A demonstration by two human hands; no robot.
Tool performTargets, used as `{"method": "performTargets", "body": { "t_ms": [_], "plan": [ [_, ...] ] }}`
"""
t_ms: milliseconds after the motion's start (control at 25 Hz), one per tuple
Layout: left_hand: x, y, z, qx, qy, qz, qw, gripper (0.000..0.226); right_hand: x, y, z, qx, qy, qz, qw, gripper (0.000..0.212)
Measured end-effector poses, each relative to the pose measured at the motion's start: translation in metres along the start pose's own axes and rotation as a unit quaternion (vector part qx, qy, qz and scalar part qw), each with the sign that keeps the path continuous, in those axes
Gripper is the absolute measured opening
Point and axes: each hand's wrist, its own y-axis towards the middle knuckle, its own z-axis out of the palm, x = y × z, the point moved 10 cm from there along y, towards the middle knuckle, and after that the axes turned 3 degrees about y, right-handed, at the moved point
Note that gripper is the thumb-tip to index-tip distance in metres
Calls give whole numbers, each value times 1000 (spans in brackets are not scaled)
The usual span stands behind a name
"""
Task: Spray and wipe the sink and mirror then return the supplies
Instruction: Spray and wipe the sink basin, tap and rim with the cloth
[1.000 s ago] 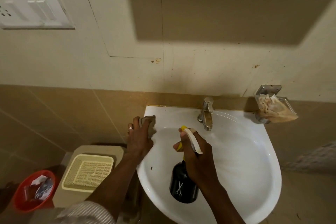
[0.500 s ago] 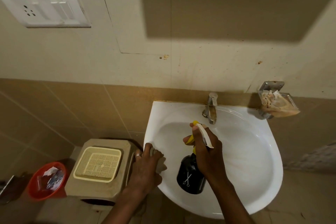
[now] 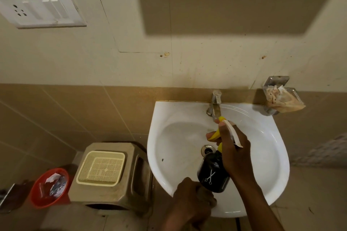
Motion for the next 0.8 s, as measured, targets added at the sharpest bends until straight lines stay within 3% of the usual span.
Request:
{"method": "performTargets", "body": {
  "t_ms": [40,120,200,280,360,520,680,800],
  "plan": [
    [-6,8,-6,25,-48,-21,998,27,3,3,-8,-10,-2,-7,1000,44],
    [-13,34,-39,4,-141,-9,990,25,5,10,-26,-24,-10,-18,999,65],
    [-19,67,-97,-109,-168,59,978,18,3,14,-38,-32,-12,-22,999,67],
    [-31,101,-156,-268,-142,123,945,13,-3,16,-39,-35,-8,-14,999,62],
    [-52,137,-186,-374,-46,167,911,22,-12,17,-29,-25,-5,5,1000,48],
    [-68,215,-156,-344,97,134,924,39,-41,19,-4,25,0,38,999,21],
    [-69,238,-133,-352,152,127,915,54,-56,26,-2,32,-36,38,998,34],
    [-93,239,-102,-294,210,173,916,58,-50,31,-3,18,-48,26,998,42]
  ]
}}
